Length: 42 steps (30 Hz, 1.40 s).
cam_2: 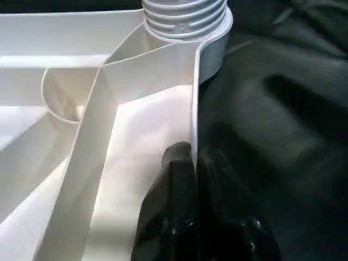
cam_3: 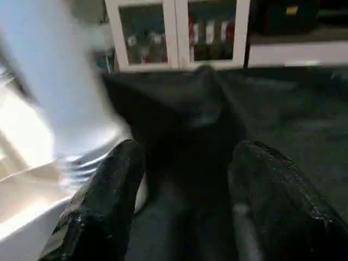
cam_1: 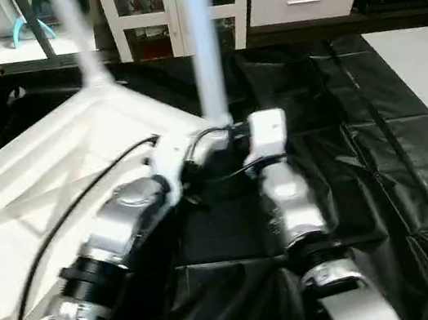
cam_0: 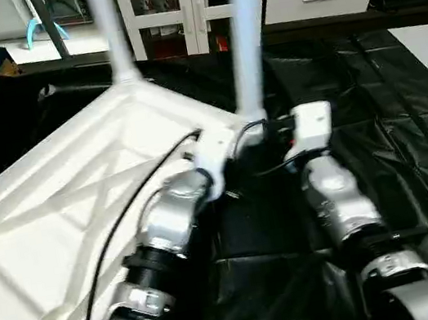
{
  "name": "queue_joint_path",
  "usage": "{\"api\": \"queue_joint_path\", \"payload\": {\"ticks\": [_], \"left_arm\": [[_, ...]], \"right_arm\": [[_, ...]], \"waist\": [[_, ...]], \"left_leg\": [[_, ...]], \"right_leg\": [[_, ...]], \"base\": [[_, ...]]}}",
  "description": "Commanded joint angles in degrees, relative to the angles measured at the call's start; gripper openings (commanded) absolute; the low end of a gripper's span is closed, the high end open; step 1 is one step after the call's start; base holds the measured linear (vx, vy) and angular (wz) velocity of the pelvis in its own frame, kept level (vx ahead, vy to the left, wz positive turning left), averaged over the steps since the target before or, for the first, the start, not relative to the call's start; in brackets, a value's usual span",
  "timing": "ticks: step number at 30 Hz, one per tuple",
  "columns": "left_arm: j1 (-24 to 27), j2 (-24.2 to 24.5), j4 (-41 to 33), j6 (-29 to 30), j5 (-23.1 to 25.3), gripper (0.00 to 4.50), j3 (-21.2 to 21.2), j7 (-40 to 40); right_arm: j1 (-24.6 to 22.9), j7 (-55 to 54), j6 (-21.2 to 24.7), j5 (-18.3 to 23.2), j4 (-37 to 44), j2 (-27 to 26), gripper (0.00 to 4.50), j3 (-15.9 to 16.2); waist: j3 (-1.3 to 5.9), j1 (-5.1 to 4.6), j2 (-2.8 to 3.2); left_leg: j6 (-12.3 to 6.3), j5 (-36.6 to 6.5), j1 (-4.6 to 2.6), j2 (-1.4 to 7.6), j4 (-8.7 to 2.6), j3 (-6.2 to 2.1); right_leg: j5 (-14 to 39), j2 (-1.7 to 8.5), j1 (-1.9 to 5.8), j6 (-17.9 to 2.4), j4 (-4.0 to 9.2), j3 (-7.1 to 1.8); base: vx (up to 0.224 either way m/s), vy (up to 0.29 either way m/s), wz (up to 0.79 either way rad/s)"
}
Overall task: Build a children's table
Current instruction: Insert table leg to table base
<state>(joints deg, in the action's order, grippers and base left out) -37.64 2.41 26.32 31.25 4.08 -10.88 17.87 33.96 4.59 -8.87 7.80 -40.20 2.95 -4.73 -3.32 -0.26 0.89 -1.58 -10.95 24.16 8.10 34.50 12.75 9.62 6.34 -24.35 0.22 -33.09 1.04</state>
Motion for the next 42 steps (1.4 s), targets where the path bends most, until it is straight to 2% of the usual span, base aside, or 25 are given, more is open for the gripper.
{"api": "queue_joint_path", "payload": {"ticks": [1,4,6,7,9,10,11,12,13,14,15,17,18,19,20,21,24,27,33,34,35,37,38,39,42], "left_arm": [[0.1,0.2,0.3,-2.1,-0.3,0.00,0.0,-0.1],[0.6,1.0,0.2,-3.4,-0.1,0.00,-1.3,2.7],[1.5,2.4,-0.6,-5.0,0.0,0.00,-3.2,6.6],[2.1,3.3,-1.0,-5.8,0.1,0.00,-4.3,8.8],[3.1,4.8,-1.9,-7.2,0.2,0.00,-6.1,12.2],[5.1,7.8,-4.2,-9.1,-0.3,0.00,-8.5,18.1],[6.1,9.2,-5.4,-9.6,-0.6,0.00,-9.4,20.7],[7.6,11.2,-7.2,-12.3,-1.5,0.00,-10.4,24.8],[8.5,12.4,-8.3,-14.3,-2.1,0.00,-11.0,27.4],[9.5,14.0,-9.5,-15.5,-2.5,0.00,-11.7,29.9],[9.8,14.6,-9.8,-16.0,-2.6,0.00,-12.0,30.6],[11.1,17.1,-11.1,-17.8,-2.6,0.00,-13.0,33.8],[11.1,17.1,-11.1,-17.8,-2.6,0.00,-13.0,33.8],[11.6,17.7,-11.6,-18.3,-3.2,0.00,-13.1,35.1],[11.8,17.9,-12.0,-18.4,-3.5,0.00,-13.1,35.8],[12.2,18.4,-12.6,-19.2,-3.8,0.00,-13.3,37.2],[12.7,18.9,-14.2,-20.4,-5.0,0.00,-13.7,40.0],[13.2,19.0,-16.3,-20.7,-6.8,0.00,-14.1,43.0],[13.4,18.9,-17.6,-20.8,-6.4,0.00,-15.0,43.8],[13.3,18.9,-17.6,-20.9,-6.2,0.00,-15.3,44.1],[13.3,18.9,-17.6,-20.9,-6.2,0.00,-15.3,44.1],[13.3,18.8,-17.6,-21.0,-6.1,0.00,-15.2,44.3],[13.3,18.8,-17.7,-20.9,-6.0,0.00,-15.1,44.4],[13.3,18.8,-17.8,-20.9,-5.9,0.00,-15.0,44.3],[13.1,18.9,-17.6,-20.9,-5.7,0.00,-15.0,44.2]], "right_arm": [[-1.7,2.6,1.7,1.2,5.1,0.1,2.96,0.6],[-3.8,4.3,3.1,2.0,9.9,0.9,2.96,0.9],[-6.1,6.4,4.8,3.0,15.0,2.3,2.96,1.1],[-7.1,7.5,5.5,3.6,17.2,3.1,2.96,1.1],[-8.9,10.6,7.4,5.4,20.9,4.6,2.96,1.4],[-12.7,17.5,12.4,9.8,27.4,8.7,2.96,1.8],[-14.6,21.0,15.0,12.1,30.5,10.9,2.96,2.0],[-17.7,26.4,18.5,14.9,34.9,15.2,2.96,2.2],[-19.7,29.8,20.7,16.7,37.8,18.0,3.15,2.2],[-22.1,34.0,24.0,19.3,41.0,21.7,3.26,1.6],[-23.1,35.7,24.9,20.0,42.1,23.2,3.26,1.4],[-27.7,45.0,29.9,24.3,46.6,32.0,3.36,-0.3],[-27.7,45.0,29.9,24.3,46.6,32.0,3.57,-0.3],[-29.5,49.9,32.3,26.4,47.5,36.5,3.66,-1.7],[-30.2,51.6,33.4,27.3,48.0,38.2,3.71,-2.2],[-30.8,53.9,34.1,27.7,48.0,40.3,3.78,-2.5],[-30.8,56.6,34.2,27.3,48.2,43.0,4.01,-1.9],[-28.7,56.1,31.0,23.3,48.1,43.1,4.09,1.3],[-23.5,55.6,28.7,19.5,44.4,39.8,4.09,5.5],[-21.9,55.7,28.0,18.3,43.2,38.7,4.09,6.8],[-21.5,55.8,27.9,18.1,42.9,38.5,4.09,7.1],[-20.8,56.1,27.6,17.7,42.1,38.1,4.09,7.4],[-20.1,56.5,27.2,17.6,41.6,38.0,4.09,7.7],[-19.5,56.9,27.1,17.5,41.2,37.8,4.09,8.0],[-18.3,59.1,27.9,18.1,40.2,37.9,4.09,8.5]], "waist": [[4.92,0.80,-0.52],[4.84,1.31,-0.55],[4.98,1.69,-0.30],[4.91,2.41,-0.41],[4.65,2.70,-0.36],[4.46,2.77,-0.10],[4.35,3.13,-0.08],[4.18,3.12,-0.11],[3.62,3.47,-0.19],[3.43,3.42,-0.14],[3.54,3.59,-0.07],[3.29,3.74,-0.15],[3.22,3.54,-0.16],[3.07,3.33,-0.34],[3.09,3.40,-0.41],[2.90,3.43,-0.44],[2.83,3.32,-0.74],[2.92,3.16,-0.89],[3.01,3.31,-0.71],[3.13,3.07,-0.78],[3.34,3.04,-0.76],[3.54,3.31,-0.76],[3.58,3.32,-0.78],[3.58,3.32,-0.78],[3.75,3.39,-0.66]], "left_leg": [[-11.32,1.1,-2.60,4.53,-3.12,-2.27],[-10.72,1.1,-2.77,4.60,-3.22,-2.31],[-10.37,2.0,-2.93,4.58,-3.12,-2.34],[-10.39,2.3,-3.02,4.65,-3.12,-2.33],[-9.85,0.0,-3.12,4.63,-3.39,-2.28],[-8.82,-2.6,-3.18,4.49,-3.69,-2.34],[-7.64,-4.9,-3.50,5.05,-4.04,-2.35],[-7.10,-6.0,-3.47,5.01,-4.25,-2.47],[-4.88,-11.4,-3.74,5.04,-4.96,-2.43],[-3.86,-13.6,-3.79,5.04,-5.16,-2.46],[-1.93,-16.4,-4.14,5.23,-5.38,-2.63],[-0.13,-19.6,-4.69,5.41,-5.60,-2.46],[0.11,-20.5,-4.65,5.23,-5.67,-2.43],[1.28,-22.4,-4.19,5.12,-5.78,-2.63],[1.54,-22.7,-4.18,5.21,-5.73,-2.73],[1.84,-23.3,-4.28,5.18,-5.74,-2.75],[2.09,-23.5,-4.06,5.19,-5.73,-2.93],[2.40,-22.6,-3.88,5.11,-5.67,-3.07],[3.09,-23.3,-4.41,5.15,-5.68,-2.89],[3.06,-22.8,-4.12,5.04,-5.67,-2.90],[2.83,-21.0,-3.77,5.08,-5.79,-2.95],[2.13,-18.6,-4.00,5.18,-5.59,-2.71],[0.68,-16.5,-3.79,5.01,-5.35,-2.47],[0.68,-16.5,-3.79,5.01,-5.35,-2.47],[-1.27,-13.7,-3.71,5.08,-4.98,-2.39]], "right_leg": [[-3.2,1.99,2.96,-16.1,1.55,-0.56],[-2.8,1.81,2.85,-15.3,1.56,-0.62],[-3.5,1.75,2.72,-15.3,1.36,-0.61],[-3.7,1.78,2.81,-14.6,1.36,-0.67],[-1.3,1.76,2.73,-14.3,1.72,-0.66],[1.4,1.63,2.80,-13.6,2.13,-0.70],[2.7,1.79,2.77,-12.8,2.22,-0.88],[3.4,1.67,2.92,-12.5,2.34,-0.82],[8.1,1.65,2.84,-11.6,3.01,-1.01],[10.2,1.74,2.83,-11.2,3.24,-1.06],[12.8,1.87,2.82,-10.4,3.33,-1.20],[14.7,1.88,2.28,-9.5,3.78,-1.44],[15.4,1.87,2.32,-9.5,3.92,-1.44],[19.0,2.20,2.43,-8.9,4.08,-1.42],[19.9,2.39,2.52,-8.6,4.16,-1.48],[21.6,2.47,2.18,-8.1,4.48,-1.57],[24.2,2.74,2.02,-7.4,4.74,-1.57],[25.9,2.83,1.84,-6.8,4.76,-1.51],[24.4,2.51,1.35,-7.3,4.68,-1.57],[22.5,2.42,1.54,-8.0,4.34,-1.50],[20.2,2.45,1.97,-8.4,3.92,-1.39],[16.5,2.39,2.01,-8.9,3.73,-1.48],[13.4,2.41,2.28,-10.3,3.48,-1.46],[13.4,2.41,2.28,-10.3,3.48,-1.46],[11.0,2.50,2.62,-11.7,3.08,-1.39]], "base": [[0.000,0.000,0.00],[0.000,0.000,0.00],[0.000,0.000,0.00],[0.000,0.000,0.00],[0.000,0.000,0.00],[0.000,0.000,0.00],[0.000,0.000,0.00],[0.000,0.000,0.00],[0.000,0.000,0.00],[0.000,0.000,0.00],[0.000,0.000,0.00],[0.000,0.000,0.00],[0.000,0.000,0.00],[0.000,0.000,0.00],[0.000,0.000,0.00],[0.000,0.000,0.00],[0.000,0.000,0.00],[0.000,0.000,0.00],[0.000,0.000,0.00],[0.000,0.000,0.00],[0.000,0.000,0.00],[0.000,0.000,0.00],[0.000,0.000,0.00],[0.000,0.000,0.00],[0.000,0.000,0.00]]}}
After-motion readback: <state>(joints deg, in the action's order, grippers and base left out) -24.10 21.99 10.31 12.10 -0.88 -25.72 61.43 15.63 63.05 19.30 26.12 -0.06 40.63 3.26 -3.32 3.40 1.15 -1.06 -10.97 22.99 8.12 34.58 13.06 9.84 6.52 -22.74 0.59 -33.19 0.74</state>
